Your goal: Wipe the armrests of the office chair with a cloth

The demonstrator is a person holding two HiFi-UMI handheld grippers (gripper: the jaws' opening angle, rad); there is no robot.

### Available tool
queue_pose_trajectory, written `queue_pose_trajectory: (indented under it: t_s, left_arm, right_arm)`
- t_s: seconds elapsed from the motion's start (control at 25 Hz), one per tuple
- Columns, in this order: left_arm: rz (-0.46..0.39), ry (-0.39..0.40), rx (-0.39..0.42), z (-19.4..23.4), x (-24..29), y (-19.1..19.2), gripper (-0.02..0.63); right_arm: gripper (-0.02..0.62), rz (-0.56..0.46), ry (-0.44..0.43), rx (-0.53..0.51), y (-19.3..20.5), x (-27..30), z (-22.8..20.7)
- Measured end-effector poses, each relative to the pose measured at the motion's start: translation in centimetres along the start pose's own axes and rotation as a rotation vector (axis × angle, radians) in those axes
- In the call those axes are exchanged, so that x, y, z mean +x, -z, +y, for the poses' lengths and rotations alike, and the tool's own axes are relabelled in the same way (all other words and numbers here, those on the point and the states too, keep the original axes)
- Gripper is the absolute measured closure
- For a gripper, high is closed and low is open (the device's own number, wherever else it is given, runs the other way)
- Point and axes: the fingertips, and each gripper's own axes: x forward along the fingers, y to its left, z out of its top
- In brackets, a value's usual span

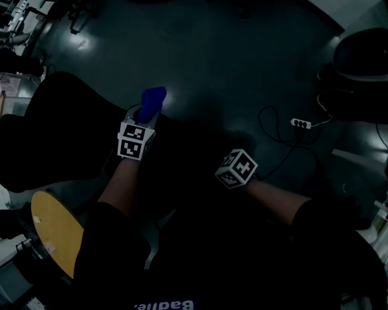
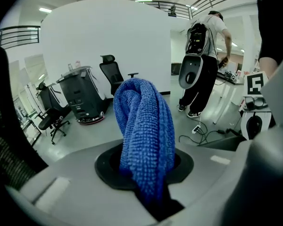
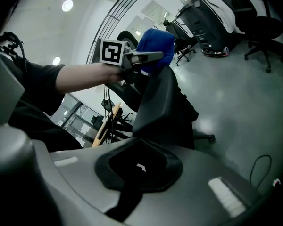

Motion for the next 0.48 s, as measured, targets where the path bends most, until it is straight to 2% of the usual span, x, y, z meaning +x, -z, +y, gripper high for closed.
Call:
queue_pose_trajectory:
  t_s: [0.48]
  left_arm:
    - [0.005,0.063,0.036,-4.1,1.1,-0.4,0.499]
  right_arm:
    - [0.591,-0.019,-0.006,0.053,0.4,-0.1,-0.3]
